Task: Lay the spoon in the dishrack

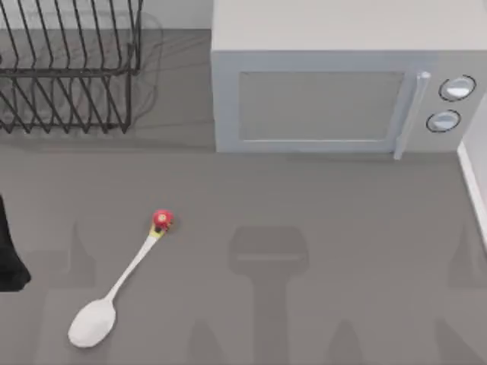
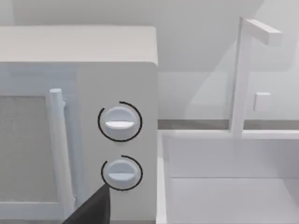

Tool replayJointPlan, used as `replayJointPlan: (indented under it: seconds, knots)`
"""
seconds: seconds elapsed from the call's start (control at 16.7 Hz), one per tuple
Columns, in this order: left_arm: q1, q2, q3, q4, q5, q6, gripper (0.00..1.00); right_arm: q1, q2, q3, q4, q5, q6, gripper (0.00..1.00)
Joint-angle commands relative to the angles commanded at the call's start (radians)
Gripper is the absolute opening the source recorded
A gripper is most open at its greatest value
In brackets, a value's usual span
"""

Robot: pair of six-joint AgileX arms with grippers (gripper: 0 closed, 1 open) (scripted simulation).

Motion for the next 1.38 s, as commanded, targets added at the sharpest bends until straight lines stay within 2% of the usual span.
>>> replayJointPlan:
  seconds: [0.24,0.48,0.66,1.08,1.38]
  knots:
    - [-0.011,0.032,0.031,-0.024,0.001,0.0,1.0,0.0,0.0,0.0,0.0,0.0,0.0,1.0]
    - [-0.063,0.223,0.201,-0.157,-0.001,0.002,1.0,0.0,0.0,0.0,0.0,0.0,0.0,1.0]
    - [-0.122,0.475,0.389,-0.307,-0.004,0.008,1.0,0.0,0.0,0.0,0.0,0.0,0.0,1.0]
    - [-0.287,1.218,0.863,-0.714,-0.001,0.031,1.0,0.0,0.0,0.0,0.0,0.0,0.0,1.0]
    - [-0.386,1.601,1.139,-0.946,0.004,0.043,1.0,0.0,0.0,0.0,0.0,0.0,0.0,1.0]
